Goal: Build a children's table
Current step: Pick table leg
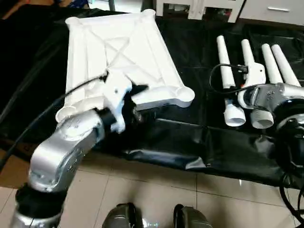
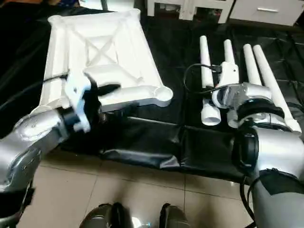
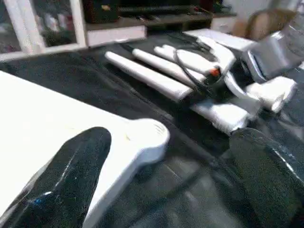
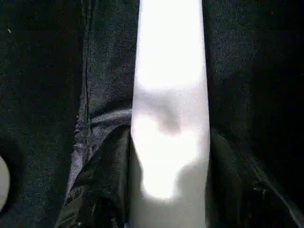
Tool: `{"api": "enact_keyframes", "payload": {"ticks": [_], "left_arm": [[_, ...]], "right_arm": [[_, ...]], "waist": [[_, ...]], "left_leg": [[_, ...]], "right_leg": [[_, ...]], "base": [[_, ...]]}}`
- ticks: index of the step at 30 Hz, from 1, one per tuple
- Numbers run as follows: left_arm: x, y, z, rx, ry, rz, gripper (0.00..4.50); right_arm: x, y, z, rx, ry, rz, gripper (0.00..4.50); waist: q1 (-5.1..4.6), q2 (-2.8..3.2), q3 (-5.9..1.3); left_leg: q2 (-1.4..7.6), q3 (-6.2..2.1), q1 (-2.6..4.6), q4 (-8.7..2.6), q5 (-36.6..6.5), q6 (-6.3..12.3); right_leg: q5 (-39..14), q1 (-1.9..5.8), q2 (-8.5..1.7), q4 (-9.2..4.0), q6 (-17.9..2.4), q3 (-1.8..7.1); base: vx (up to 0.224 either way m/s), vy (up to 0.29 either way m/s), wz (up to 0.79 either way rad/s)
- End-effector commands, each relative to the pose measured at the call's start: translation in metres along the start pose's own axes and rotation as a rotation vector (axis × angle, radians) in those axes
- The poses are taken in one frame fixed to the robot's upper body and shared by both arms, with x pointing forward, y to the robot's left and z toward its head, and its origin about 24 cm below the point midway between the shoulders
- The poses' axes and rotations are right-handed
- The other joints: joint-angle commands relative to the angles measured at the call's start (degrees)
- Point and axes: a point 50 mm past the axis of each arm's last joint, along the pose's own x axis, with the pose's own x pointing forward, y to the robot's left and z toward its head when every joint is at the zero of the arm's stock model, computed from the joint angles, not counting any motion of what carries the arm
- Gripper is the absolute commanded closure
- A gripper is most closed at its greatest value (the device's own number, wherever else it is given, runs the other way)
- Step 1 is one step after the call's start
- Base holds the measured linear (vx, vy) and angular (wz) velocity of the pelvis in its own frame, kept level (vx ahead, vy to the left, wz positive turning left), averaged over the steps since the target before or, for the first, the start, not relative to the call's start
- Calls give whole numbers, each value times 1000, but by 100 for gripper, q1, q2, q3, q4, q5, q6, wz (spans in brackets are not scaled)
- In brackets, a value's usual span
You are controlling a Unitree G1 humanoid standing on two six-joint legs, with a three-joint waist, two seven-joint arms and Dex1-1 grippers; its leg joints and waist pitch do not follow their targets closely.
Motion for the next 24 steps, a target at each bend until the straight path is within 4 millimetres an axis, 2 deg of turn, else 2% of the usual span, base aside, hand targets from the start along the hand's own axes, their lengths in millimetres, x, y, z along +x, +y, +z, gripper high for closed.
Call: {"api": "enact_keyframes", "payload": {"ticks": [1, 2, 4, 6, 10, 12, 13, 14, 15, 16, 17, 18, 19, 20, 22, 23, 24], "left_arm": [[3, 9, 9, -7, -55, 86, 0], [5, 12, 13, -25, -78, 116, 0], [9, 17, 18, -67, -113, 158, 0], [16, 24, 27, -142, -166, 205, 0], [25, 26, 43, -300, -256, 192, 0], [29, 26, 50, -347, -290, 188, 0], [31, 26, 53, -365, -301, 182, 0], [34, 24, 57, -373, -309, 159, 0], [34, 23, 58, -374, -311, 153, 0], [36, 21, 61, -377, -317, 130, 0], [39, 15, 71, -378, -340, 69, 0], [40, 12, 76, -377, -352, 37, 0], [41, 11, 77, -376, -356, 28, 0], [40, 10, 82, -376, -368, 9, 0], [40, 10, 87, -384, -381, 5, 0], [40, 12, 90, -384, -390, 12, 0], [40, 13, 91, -380, -393, 15, 0]], "right_arm": [[-4, -2, 10, 23, -53, 26, 264], [-7, 0, 15, 36, -81, 47, 264], [-10, 3, 25, 55, -118, 80, 265], [-20, 10, 45, 68, -213, 162, 265], [-35, 24, 67, 33, -272, 313, 265], [-43, 32, 73, 5, -283, 390, 265], [-46, 35, 76, -15, -290, 420, 265], [-54, 40, 79, -35, -308, 480, 265], [-56, 42, 80, -38, -312, 494, 265], [-63, 47, 81, -52, -323, 547, 265], [-86, 62, 81, -80, -374, 715, 265], [-99, 70, 78, -102, -385, 809, 265], [-103, 72, 77, -113, -391, 837, 266], [-115, 76, 74, -144, -410, 926, 266], [-127, 78, 69, -172, -425, 1009, 266], [-133, 77, 66, -174, -420, 1057, 266], [-135, 77, 65, -169, -416, 1077, 266]], "waist": [[7, -47, -627], [8, -46, -658], [24, -43, -674], [45, -65, -699], [71, -102, -738], [91, -142, -757], [99, -143, -761], [122, -162, -739], [130, -161, -766], [125, -180, -746], [150, -185, -735], [215, -166, -743], [241, -162, -747], [236, -193, -751], [258, -193, -740], [259, -204, -705], [257, -198, -698]], "left_leg": [[420, -163, 208, -322, -12, 596], [414, -161, 205, -305, 43, 633], [410, -161, 195, -286, 72, 700], [407, -159, 187, -264, 69, 780], [406, -161, 160, -218, 169, 924], [403, -171, 126, -176, 348, 1085], [408, -177, 126, -168, 350, 1113], [402, -171, 128, -171, 277, 1137], [411, -179, 136, -156, 324, 1131], [411, -177, 132, -168, 318, 1142], [406, -175, 133, -167, 302, 1136], [426, -187, 168, -174, 341, 1125], [426, -195, 172, -177, 427, 1140], [433, -190, 172, -171, 498, 1155], [423, -186, 164, -160, 437, 1101], [416, -185, 172, -183, 200, 939], [407, -186, 186, -194, 145, 898]], "right_leg": [[259, 397, -425, -241, -2104, 213], [372, 410, -422, -231, -2131, 210], [486, 411, -424, -223, -2176, 208], [507, 416, -424, -214, -2190, 201], [624, 421, -416, -176, -2242, 187], [776, 408, -390, -139, -2229, 179], [727, 404, -403, -142, -2214, 175], [502, 398, -401, -177, -2118, 179], [504, 402, -420, -148, -2116, 180], [436, 390, -404, -173, -2086, 181], [337, 392, -406, -180, -2007, 190], [306, 386, -417, -177, -1884, 196], [373, 390, -403, -167, -1839, 192], [378, 357, -392, -167, -1853, 182], [218, 349, -409, -177, -1824, 190], [-232, 333, -427, -244, -1750, 199], [-357, 331, -423, -270, -1706, 206]], "base": [[0, 0, 0], [0, 0, 0], [0, 0, 0], [0, 0, 0], [0, 0, 0], [0, 0, 0], [0, 0, 0], [0, 0, 0], [0, 0, 0], [0, 0, 0], [0, 0, 0], [0, 0, 0], [0, 0, 0], [0, 0, 0], [0, 0, 0], [0, 0, 0], [0, 0, 0]]}}
